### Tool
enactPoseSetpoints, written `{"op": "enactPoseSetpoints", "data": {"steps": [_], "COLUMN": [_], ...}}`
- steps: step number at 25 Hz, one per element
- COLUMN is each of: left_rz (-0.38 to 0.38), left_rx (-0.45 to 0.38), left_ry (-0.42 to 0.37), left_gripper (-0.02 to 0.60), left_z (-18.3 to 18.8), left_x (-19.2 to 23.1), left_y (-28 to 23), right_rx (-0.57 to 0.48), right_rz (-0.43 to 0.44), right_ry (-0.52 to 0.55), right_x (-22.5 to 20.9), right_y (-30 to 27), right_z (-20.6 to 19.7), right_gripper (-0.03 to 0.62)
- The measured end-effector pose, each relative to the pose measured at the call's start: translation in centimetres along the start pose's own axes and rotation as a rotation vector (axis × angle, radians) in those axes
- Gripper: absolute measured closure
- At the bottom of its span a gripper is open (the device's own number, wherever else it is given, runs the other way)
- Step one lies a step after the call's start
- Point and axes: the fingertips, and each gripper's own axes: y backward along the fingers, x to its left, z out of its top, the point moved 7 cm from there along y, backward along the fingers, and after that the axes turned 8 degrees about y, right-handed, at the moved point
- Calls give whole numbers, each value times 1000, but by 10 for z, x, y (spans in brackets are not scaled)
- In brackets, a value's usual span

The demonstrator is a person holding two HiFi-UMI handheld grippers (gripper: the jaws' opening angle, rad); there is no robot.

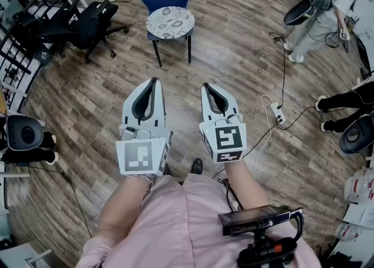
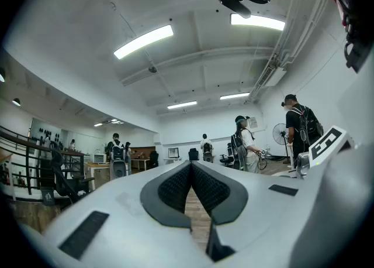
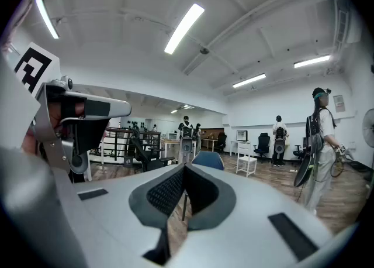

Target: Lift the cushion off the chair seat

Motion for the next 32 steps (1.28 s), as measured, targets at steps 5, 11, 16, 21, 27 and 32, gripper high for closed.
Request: {"op": "enactPoseSetpoints", "data": {"steps": [5, 11, 16, 21, 27, 32], "left_rz": [8, 22, 33, 40, 53, 46], "left_rx": [6, 22, 38, 43, 49, 29], "left_ry": [0, 1, 12, 25, 37, 40], "left_gripper": [571, 571, 571, 571, 571, 571], "left_z": [-9, -18, -27, -41, -57, -56], "left_x": [-19, -21, -9, 20, 81, 137], "left_y": [-6, -14, -36, -73, -148, -214], "right_rx": [1, 5, -16, 7, 29, 27], "right_rz": [25, 31, 43, 51, 53, 38], "right_ry": [-4, -6, -23, -20, -19, -3], "right_x": [-15, -26, -38, -46, -62, -77], "right_y": [4, -3, -26, -72, -163, -247], "right_z": [-13, -21, -23, -32, -31, -16], "right_gripper": [594, 593, 592, 573, 438, 431]}}
